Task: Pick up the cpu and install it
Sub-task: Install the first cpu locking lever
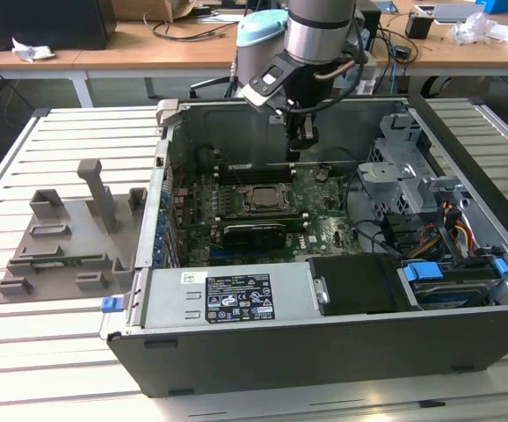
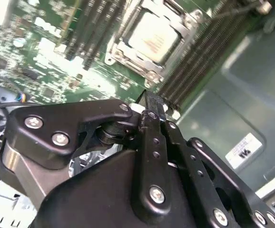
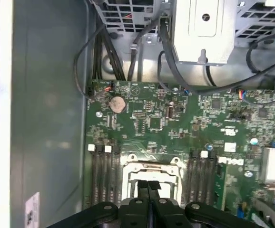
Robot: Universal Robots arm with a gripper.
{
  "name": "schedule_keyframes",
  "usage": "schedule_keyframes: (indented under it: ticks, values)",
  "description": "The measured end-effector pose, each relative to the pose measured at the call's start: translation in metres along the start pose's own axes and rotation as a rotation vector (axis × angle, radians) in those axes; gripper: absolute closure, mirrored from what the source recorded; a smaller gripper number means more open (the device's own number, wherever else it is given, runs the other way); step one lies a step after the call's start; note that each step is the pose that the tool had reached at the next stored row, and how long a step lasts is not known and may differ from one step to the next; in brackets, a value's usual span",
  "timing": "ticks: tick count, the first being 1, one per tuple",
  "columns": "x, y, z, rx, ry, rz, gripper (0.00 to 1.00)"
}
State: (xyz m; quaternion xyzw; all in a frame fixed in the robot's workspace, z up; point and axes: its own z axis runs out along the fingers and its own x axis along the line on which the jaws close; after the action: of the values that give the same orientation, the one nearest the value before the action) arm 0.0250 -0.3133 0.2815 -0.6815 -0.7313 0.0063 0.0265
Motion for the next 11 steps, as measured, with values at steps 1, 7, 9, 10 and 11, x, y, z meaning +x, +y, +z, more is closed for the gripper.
schedule_keyframes:
  ticks: [1,7,9,10,11]
  values:
    - [0.0000,-0.0002,0.0001,0.0015,-0.0107,-0.030,0.89]
    - [0.0000,-0.0002,0.0002,0.0057,-0.0185,-0.198,0.89]
    - [0.0000,-0.0002,0.0003,0.0076,-0.0217,-0.269,0.89]
    - [0.0000,-0.0002,0.0003,0.0086,-0.0235,-0.310,0.89]
    - [0.0000,-0.0002,0.0003,0.0094,-0.0249,-0.341,0.89]
